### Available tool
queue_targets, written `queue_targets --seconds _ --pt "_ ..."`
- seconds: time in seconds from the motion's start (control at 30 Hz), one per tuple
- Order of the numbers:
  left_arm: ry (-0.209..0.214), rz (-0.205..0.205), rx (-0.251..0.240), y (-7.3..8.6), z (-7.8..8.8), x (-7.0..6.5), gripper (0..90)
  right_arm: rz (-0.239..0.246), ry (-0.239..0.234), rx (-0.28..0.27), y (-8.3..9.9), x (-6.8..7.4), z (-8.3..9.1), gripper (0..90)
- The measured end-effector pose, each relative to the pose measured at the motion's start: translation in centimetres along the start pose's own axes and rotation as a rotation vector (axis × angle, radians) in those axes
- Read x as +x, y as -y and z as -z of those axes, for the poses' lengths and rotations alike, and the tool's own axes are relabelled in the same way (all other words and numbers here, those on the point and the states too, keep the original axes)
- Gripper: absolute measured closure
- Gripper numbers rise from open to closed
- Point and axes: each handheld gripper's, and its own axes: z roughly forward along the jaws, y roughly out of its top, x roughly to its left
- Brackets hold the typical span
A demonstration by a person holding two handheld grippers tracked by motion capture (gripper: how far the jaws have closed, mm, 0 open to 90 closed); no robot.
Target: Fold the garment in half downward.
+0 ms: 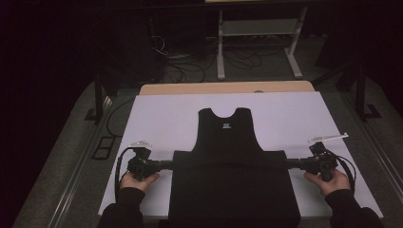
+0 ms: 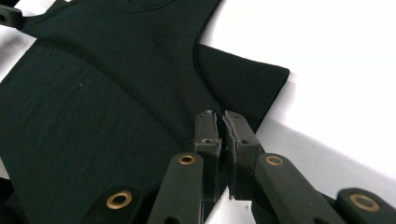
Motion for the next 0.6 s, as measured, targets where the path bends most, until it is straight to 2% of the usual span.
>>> queue_targets --seconds 0.27,0.6 --pt "0.0 -0.001 0.013 0.12 0.03 -0.06 86.9 -0.013 -0.005 0.007 0.29 0.09 0.03 83.0" --pt "0.012 0.022 0.023 0.1 -0.06 0.15 86.1 -0.036 -0.012 0.024 0.41 -0.05 -0.12 82.1"
